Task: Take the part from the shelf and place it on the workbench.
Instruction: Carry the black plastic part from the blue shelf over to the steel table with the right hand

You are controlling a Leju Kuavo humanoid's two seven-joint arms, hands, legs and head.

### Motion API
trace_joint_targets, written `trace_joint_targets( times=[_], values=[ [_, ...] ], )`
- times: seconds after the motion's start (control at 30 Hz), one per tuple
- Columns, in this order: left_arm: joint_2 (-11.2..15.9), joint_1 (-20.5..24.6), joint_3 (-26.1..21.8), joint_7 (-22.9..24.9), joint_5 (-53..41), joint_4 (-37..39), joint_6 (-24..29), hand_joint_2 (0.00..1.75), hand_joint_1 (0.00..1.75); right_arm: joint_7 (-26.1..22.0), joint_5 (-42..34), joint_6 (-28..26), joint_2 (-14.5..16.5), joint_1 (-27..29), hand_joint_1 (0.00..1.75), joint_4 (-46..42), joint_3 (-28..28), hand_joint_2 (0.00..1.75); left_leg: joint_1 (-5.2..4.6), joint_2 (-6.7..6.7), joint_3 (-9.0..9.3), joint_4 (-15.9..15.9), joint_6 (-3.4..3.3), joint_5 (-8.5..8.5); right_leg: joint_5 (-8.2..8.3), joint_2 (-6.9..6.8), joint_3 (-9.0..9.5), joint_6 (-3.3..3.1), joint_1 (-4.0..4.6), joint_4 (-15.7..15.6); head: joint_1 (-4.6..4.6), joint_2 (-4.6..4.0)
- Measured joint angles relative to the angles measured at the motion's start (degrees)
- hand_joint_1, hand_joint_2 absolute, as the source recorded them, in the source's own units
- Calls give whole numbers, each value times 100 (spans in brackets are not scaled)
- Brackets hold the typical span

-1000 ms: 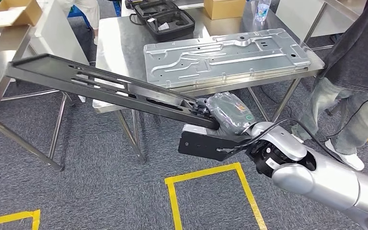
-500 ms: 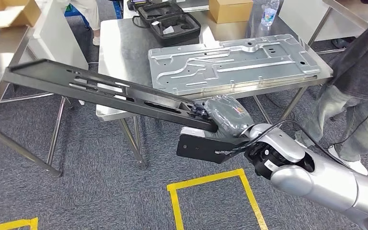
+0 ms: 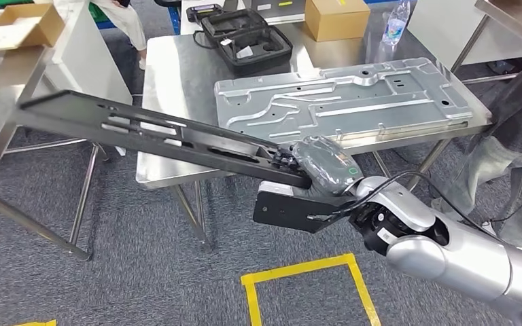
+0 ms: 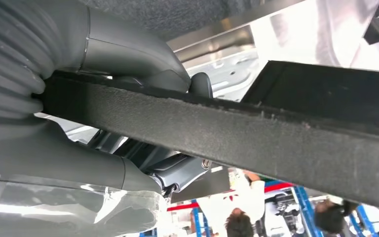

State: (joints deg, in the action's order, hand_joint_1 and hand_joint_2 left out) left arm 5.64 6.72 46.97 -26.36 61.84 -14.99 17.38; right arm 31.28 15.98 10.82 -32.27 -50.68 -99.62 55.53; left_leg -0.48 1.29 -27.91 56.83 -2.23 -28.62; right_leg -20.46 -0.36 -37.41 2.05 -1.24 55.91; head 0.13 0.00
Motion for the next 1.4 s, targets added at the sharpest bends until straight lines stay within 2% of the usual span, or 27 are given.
trace_joint_targets(
  times=[0.07, 0.13, 0.17, 0.2, 0.23, 0.3, 0.37, 0.47, 0.53, 0.63, 0.67, 0.7, 0.73, 0.8, 0.83, 0.87, 0.9, 0.97, 1.03, 1.07, 1.1, 1.17, 1.2, 1.23, 1.27, 1.37, 1.4],
  values=[
    [2, 10, 2, 0, -1, 0, 0, 175, 0, -2, 5, 0, -2, -7, 175, -5, -5, 175, 29, -26, -325, 577, 61, -182, -34, 2, 37, -47, -14, -8, -6, 0],
    [1, 7, 3, 0, -1, 0, -1, 175, 0, -3, 6, 1, -2, 0, 175, -6, -3, 175, 62, -32, -795, 1305, 117, -468, -81, 5, 67, -72, -15, -8, -10, 0],
    [0, 0, 4, 0, -1, 0, -1, 175, 0, -2, 6, 1, -2, 6, 175, -5, 1, 175, 77, -34, -964, 1501, 137, -536, -108, 7, 91, -73, -16, -8, -11, 0],
    [-1, -7, 5, 0, 0, 0, -3, 175, 0, -2, 6, 1, -2, 11, 175, -5, 4, 175, 89, -36, -1035, 1490, 148, -485, -136, 9, 125, -67, -16, -8, -11, 0],
    [0, -11, 7, 0, 1, 0, -8, 175, 0, -1, 7, 2, -2, 15, 175, -5, 7, 175, 96, -41, -989, 1248, 154, -305, -165, 10, 169, -59, -16, -8, -11, 0],
    [3, -11, 10, 1, 2, 0, -16, 175, 0, -1, 10, 3, -2, 15, 175, -5, 5, 175, 89, -66, -702, 415, 128, 197, -215, 10, 263, -31, -15, -12, -10, 0],
    [8, -8, 13, 8, 2, 0, -23, 175, 0, 2, 14, 5, -2, 11, 175, -6, 5, 175, 42, -93, -513, -115, 72, 380, -248, 11, 308, 18, -16, -24, -9, -1],
    [18, -13, 17, 13, 3, 0, -33, 175, 0, 7, 15, 7, -5, 17, 175, -7, 6, 175, 10, -94, -428, -231, -48, 392, -216, 15, 303, 131, -27, 110, -7, -1],
    [23, -11, 19, 14, 2, 0, -36, 175, 0, 7, 17, 7, -11, 14, 175, -7, 1, 175, 31, -88, -318, -261, -129, 426, -357, 21, 208, 170, -29, 389, 8, -2],
    [23, -3, 20, 16, 0, 0, -45, 175, 0, 5, 20, 7, -17, 22, 175, -7, -2, 175, 34, -90, -229, -263, -191, 384, -841, 29, -312, 206, -34, 1389, 22, -1],
    [23, -8, 20, 19, -1, 0, -50, 175, 0, 7, 21, 7, -21, 37, 175, -7, -1, 175, 35, -90, -203, -261, -190, 358, -907, 29, -473, 225, -36, 1643, 22, -1],
    [23, -12, 20, 23, -3, 0, -56, 175, 0, 8, 21, 7, -25, 51, 175, -7, 1, 175, 42, -87, -167, -259, -177, 326, -867, 29, -541, 246, -42, 1699, 22, 0],
    [22, -16, 21, 27, -7, 0, -60, 175, 0, 8, 22, 7, -27, 62, 175, -7, 1, 175, 54, -82, -117, -256, -155, 286, -715, 29, -491, 263, -51, 1519, 21, 0],
    [20, -16, 24, 33, -17, 0, -65, 175, 0, 7, 23, 7, -28, 66, 175, -6, -1, 175, 83, -73, -5, -253, -87, 177, -270, 32, -153, 290, -74, 731, 23, -1],
    [19, -9, 25, 33, -21, 0, -67, 175, 0, 6, 23, 9, -28, 63, 175, -5, 1, 175, 90, -71, 40, -245, -45, 123, -177, 35, -2, 281, -75, 368, 24, -2],
    [19, -1, 26, 33, -22, 0, -68, 175, 0, 7, 22, 11, -28, 62, 175, -6, 3, 175, 90, -75, 58, -245, -3, 79, -127, 37, 87, 249, -68, 147, 25, -1],
    [19, 4, 28, 33, -24, 0, -68, 175, 0, 8, 22, 14, -28, 62, 175, -9, 2, 175, 81, -79, 67, -236, 43, 57, -166, 40, 114, 199, -54, 66, 24, 0],
    [19, 9, 32, 36, -29, 0, -68, 175, 0, 9, 22, 21, -32, 54, 175, -20, -7, 175, 78, -89, 65, -171, 103, 60, -219, 36, 145, 83, -40, 50, 20, 1],
    [21, 16, 36, 42, -36, 0, -68, 175, 0, 5, 24, 24, -38, 39, 175, -27, -18, 175, 93, -94, -136, 226, 145, 110, -291, 33, 246, 2, -39, 32, 10, 0],
    [21, 20, 37, 47, -37, 0, -68, 175, 0, 4, 24, 25, -38, 34, 175, -31, -20, 175, 102, -96, -364, 578, 162, 99, -333, 33, 308, -24, -38, 24, 3, 0],
    [21, 20, 38, 51, -39, 0, -68, 175, 0, 3, 24, 26, -38, 31, 175, -33, -20, 175, 105, -95, -637, 963, 177, 33, -384, 34, 365, -41, -31, 21, -1, 0],
    [20, 2, 42, 67, -39, 0, -68, 175, 0, 2, 24, 31, -36, 38, 175, -35, -14, 175, 104, -95, -1155, 1514, 179, -267, -512, 41, 510, -55, -15, 18, -7, 0],
    [19, -8, 44, 76, -41, 0, -68, 175, 0, 2, 24, 33, -36, 42, 175, -35, -11, 175, 103, -94, -1318, 1566, 170, -395, -585, 44, 600, -58, -5, 17, -8, 0],
    [18, -15, 46, 84, -44, 0, -68, 175, 0, 2, 24, 37, -36, 45, 175, -36, -10, 175, 98, -95, -1399, 1444, 150, -419, -661, 45, 703, -59, 8, 15, -10, 0],
    [17, -18, 48, 90, -49, 0, -68, 175, 0, 1, 24, 41, -35, 44, 175, -36, -10, 175, 89, -94, -1403, 1169, 118, -291, -739, 45, 809, -58, 23, 12, -12, 0],
    [31, -33, 52, 96, -61, 0, -70, 175, 0, -3, 20, 58, -29, 41, 175, -37, -2, 175, -18, -62, -1221, 128, -53, 741, -968, 74, 1071, -20, 40, -17, -12, 0],
    [40, -39, 56, 98, -61, 0, -72, 175, 0, -4, 18, 66, -25, 46, 175, -37, 1, 175, -61, -45, -1143, -64, -95, 959, -1010, 94, 1151, 8, 29, -25, -16, 0]
  ],
)
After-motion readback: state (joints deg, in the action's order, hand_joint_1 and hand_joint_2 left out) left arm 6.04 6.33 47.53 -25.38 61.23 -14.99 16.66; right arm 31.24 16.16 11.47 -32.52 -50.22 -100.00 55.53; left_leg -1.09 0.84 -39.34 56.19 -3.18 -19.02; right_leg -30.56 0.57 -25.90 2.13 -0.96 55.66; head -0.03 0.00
